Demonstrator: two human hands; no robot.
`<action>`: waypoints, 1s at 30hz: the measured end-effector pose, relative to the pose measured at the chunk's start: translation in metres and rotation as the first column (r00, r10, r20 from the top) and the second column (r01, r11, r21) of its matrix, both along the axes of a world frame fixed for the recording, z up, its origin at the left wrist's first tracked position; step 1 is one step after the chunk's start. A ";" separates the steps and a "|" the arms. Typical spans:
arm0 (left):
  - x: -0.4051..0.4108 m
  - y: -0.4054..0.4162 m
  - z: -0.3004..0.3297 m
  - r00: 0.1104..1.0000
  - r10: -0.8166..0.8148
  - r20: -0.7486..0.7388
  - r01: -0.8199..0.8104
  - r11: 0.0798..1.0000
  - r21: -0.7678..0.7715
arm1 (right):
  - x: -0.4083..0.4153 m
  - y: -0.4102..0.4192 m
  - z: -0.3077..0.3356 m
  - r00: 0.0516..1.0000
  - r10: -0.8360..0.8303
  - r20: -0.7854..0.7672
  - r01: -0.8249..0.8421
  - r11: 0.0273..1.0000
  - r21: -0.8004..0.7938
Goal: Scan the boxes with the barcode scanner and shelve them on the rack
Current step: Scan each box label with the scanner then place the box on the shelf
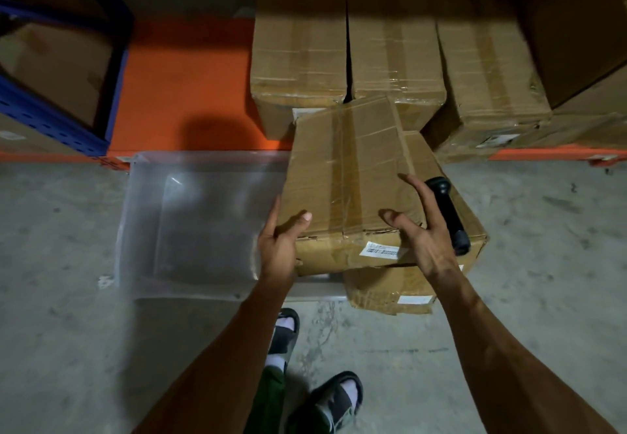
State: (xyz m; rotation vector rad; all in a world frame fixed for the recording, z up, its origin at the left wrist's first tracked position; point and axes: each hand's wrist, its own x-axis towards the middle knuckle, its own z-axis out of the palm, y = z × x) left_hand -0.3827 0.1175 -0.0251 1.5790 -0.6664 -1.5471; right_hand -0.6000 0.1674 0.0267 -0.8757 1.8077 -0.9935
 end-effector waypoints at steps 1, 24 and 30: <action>0.018 -0.012 0.037 0.999 0.023 -0.031 -0.024 0.999 -0.027 | 0.018 -0.008 0.041 0.999 -0.027 -0.021 0.026 0.997 -0.068; 0.040 0.003 0.342 0.944 -0.178 0.278 0.293 0.840 -0.457 | 0.051 0.053 0.301 0.978 -0.170 0.121 0.207 0.868 -0.452; 0.031 0.059 0.445 0.952 -0.169 0.255 0.287 0.784 -0.550 | 0.044 0.111 0.398 0.974 -0.202 0.108 0.228 0.815 -0.532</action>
